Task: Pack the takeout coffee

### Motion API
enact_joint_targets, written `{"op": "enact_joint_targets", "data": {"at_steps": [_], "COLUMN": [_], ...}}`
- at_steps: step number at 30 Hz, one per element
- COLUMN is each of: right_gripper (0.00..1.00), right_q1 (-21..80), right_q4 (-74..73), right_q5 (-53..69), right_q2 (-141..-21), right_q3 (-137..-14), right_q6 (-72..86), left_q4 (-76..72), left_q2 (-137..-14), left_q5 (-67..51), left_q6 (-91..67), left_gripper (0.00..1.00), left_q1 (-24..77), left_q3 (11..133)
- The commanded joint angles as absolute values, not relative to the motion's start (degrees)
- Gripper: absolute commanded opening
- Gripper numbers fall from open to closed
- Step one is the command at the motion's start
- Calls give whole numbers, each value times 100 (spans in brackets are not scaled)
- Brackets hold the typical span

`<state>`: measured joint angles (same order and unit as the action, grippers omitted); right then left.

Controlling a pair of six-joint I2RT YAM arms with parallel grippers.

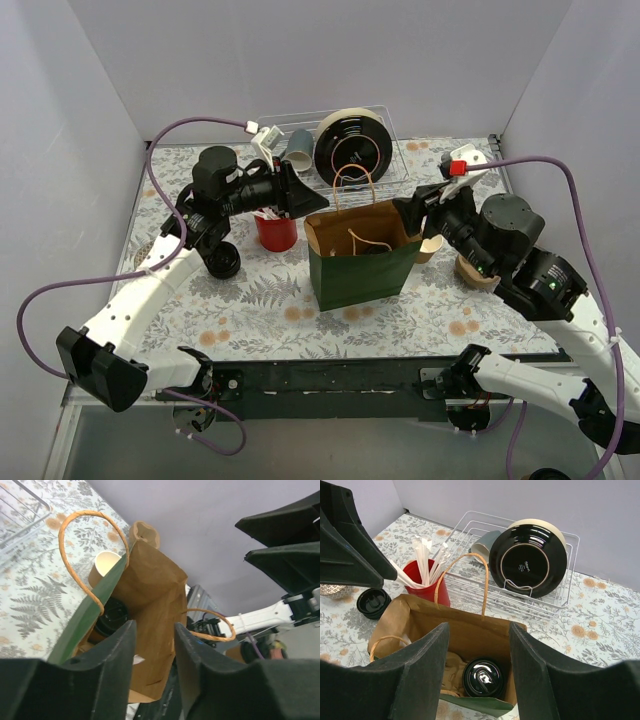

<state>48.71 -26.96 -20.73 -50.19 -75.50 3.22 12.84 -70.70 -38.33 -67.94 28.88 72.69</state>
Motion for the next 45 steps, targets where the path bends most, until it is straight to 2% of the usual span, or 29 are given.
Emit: {"op": "enact_joint_targets", "data": {"at_steps": [1, 5, 8, 9, 11, 14, 15, 26, 35, 45], "right_gripper": [58, 58, 58, 58, 60, 71, 98, 98, 99, 99], "right_q1": [4834, 4825, 4834, 4834, 4834, 4834, 4834, 4834, 4834, 4825], "right_q4": [-2531, -2593, -2785, -2847, -3040, -3138, -3129, -3585, -2505, -2496], "right_q5": [-2188, -2162, -2049, -2004, -1847, -1601, -1574, -1977, -1652, -1705], "right_q2": [-4904, -4930, -5053, -5141, -5238, -5352, -5361, -5458, -4633, -4535], "right_q3": [-7523, -7567, -7742, -7795, -7971, -8112, -8173, -8640, -7542, -7506], "right_q6": [448, 606, 843, 913, 1141, 1327, 1484, 2697, 3014, 2953], "left_q4": [1335, 1511, 1740, 1792, 1977, 2074, 2074, 1951, 2048, 2057], "left_q2": [-7066, -7093, -7084, -7084, -7023, -6882, -6717, -5555, -5335, -5229], "left_q5": [-3771, -3630, -3481, -3454, -3358, -3122, -3007, -2241, -1995, -1916], "left_q6": [-6557, -6486, -6486, -6486, -6504, -6565, -6574, -6609, -6574, -6609], "left_gripper": [41, 71, 84, 98, 98, 98, 98, 98, 98, 98], "left_q1": [2900, 2892, 2900, 2900, 2892, 2892, 2900, 2900, 2892, 2900], "left_q3": [7532, 7751, 7989, 8041, 8173, 8200, 8191, 7436, 7436, 7392]}}
